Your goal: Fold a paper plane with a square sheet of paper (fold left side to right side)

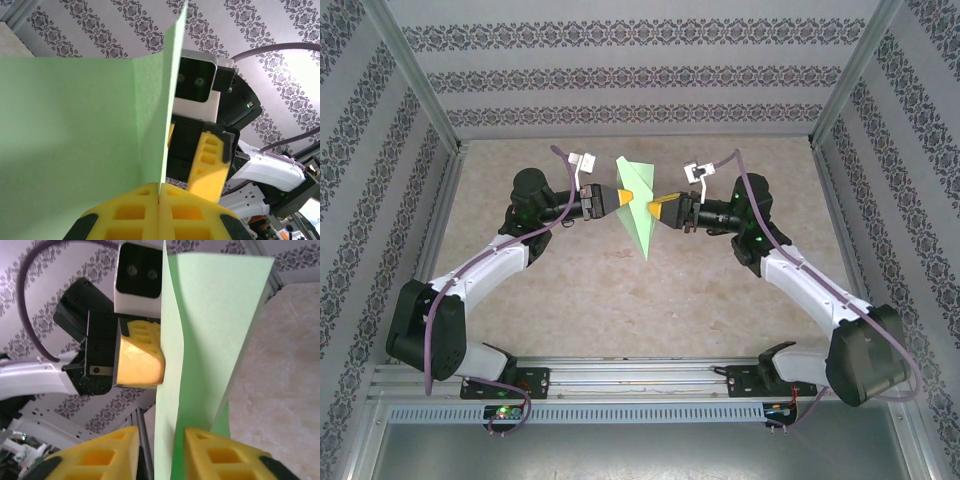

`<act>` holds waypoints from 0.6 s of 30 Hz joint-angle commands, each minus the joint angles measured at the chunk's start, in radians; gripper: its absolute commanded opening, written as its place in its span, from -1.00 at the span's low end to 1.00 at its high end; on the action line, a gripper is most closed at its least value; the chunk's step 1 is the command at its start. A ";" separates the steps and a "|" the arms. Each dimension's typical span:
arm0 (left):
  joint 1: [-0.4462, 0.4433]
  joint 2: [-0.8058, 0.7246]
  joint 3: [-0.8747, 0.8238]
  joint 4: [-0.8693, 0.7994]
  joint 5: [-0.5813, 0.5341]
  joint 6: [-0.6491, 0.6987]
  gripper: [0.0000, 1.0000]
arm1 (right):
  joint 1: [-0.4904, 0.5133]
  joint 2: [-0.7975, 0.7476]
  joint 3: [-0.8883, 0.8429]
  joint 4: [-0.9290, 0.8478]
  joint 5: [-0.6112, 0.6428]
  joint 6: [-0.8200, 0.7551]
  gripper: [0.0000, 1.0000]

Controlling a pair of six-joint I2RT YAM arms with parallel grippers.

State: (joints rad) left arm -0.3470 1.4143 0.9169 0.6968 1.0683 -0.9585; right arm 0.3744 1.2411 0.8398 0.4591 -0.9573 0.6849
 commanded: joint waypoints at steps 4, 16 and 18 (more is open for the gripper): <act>-0.014 -0.036 0.019 0.038 -0.046 0.059 -1.00 | -0.094 -0.165 -0.094 -0.045 0.082 -0.023 0.06; -0.053 0.006 0.054 0.112 -0.037 0.034 -1.00 | -0.067 -0.214 -0.180 -0.082 0.055 -0.013 0.92; -0.059 0.013 0.060 0.121 -0.035 0.031 -1.00 | -0.042 -0.195 -0.169 -0.070 0.048 -0.018 0.91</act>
State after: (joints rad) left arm -0.3885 1.4128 0.9405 0.7303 1.0199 -0.9249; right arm 0.3054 1.0313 0.6579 0.3595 -0.8875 0.6823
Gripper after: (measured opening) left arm 0.044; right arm 0.957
